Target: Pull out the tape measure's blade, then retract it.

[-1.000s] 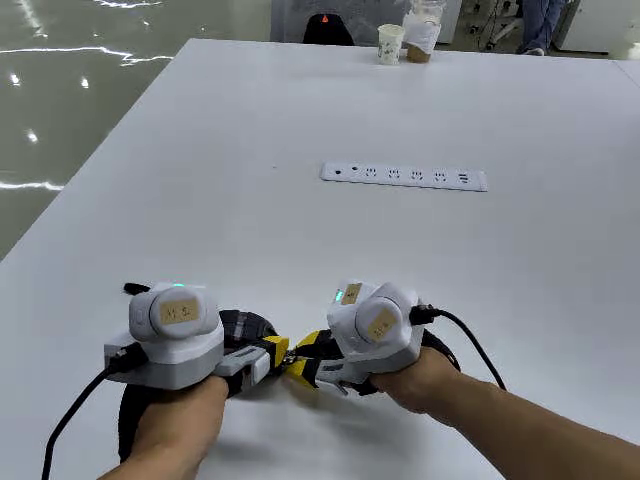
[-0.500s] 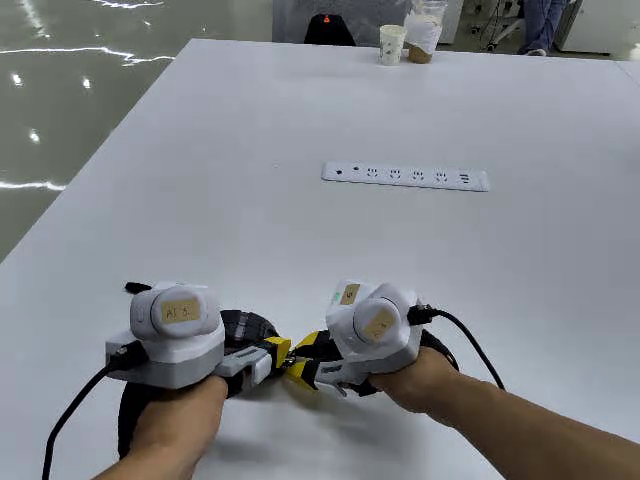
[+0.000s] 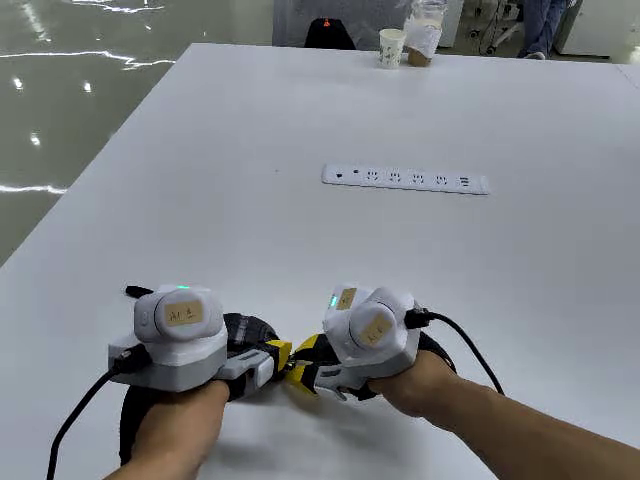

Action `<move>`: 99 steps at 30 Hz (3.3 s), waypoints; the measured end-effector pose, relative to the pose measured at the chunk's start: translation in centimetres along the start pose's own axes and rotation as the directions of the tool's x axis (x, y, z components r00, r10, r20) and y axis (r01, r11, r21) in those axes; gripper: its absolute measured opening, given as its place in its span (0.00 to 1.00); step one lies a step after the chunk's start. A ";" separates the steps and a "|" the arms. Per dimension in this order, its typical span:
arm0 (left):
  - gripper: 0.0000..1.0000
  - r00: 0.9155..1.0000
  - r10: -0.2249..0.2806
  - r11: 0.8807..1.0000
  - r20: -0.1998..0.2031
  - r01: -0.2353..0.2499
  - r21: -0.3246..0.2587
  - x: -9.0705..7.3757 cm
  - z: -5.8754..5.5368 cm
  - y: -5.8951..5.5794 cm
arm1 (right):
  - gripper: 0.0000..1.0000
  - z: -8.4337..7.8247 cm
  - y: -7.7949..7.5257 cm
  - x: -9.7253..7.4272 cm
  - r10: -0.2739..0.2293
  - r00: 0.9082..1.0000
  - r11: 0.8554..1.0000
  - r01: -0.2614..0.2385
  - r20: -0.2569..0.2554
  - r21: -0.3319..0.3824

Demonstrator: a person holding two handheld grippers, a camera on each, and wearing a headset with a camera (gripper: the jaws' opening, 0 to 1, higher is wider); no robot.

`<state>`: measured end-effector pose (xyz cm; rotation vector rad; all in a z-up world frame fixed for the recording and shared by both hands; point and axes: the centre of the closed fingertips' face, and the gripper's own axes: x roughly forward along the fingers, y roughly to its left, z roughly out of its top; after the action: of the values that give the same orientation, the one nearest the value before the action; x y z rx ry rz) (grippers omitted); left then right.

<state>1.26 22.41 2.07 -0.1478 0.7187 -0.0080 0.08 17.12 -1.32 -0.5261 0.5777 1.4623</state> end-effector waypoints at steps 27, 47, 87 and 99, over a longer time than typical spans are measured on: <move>0.64 1.000 -0.008 1.000 -0.008 0.008 0.019 -0.6 0.2 0.2 | 0.22 -0.5 -0.3 -1.9 -0.027 1.000 1.000 0.027 -0.006 0.013; 0.69 0.997 -0.081 0.992 -0.002 0.081 0.099 -1.7 -0.1 -0.7 | 0.36 -1.6 -0.5 -5.4 -0.095 0.995 0.993 0.094 0.018 0.068; 0.83 0.960 -0.276 0.930 0.041 0.257 0.263 -5.0 -1.3 -0.7 | 0.70 -5.6 0.9 -12.4 -0.259 0.963 0.938 0.231 0.078 0.260; 0.94 0.944 -0.330 0.892 0.027 0.302 0.337 -6.1 -2.2 -1.2 | 0.81 -5.7 1.2 -14.8 -0.333 0.930 0.911 0.274 0.155 0.308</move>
<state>-4.67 21.28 4.59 0.0568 0.5937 -0.4313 -1.68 2.21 4.00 -0.2232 0.5033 1.0956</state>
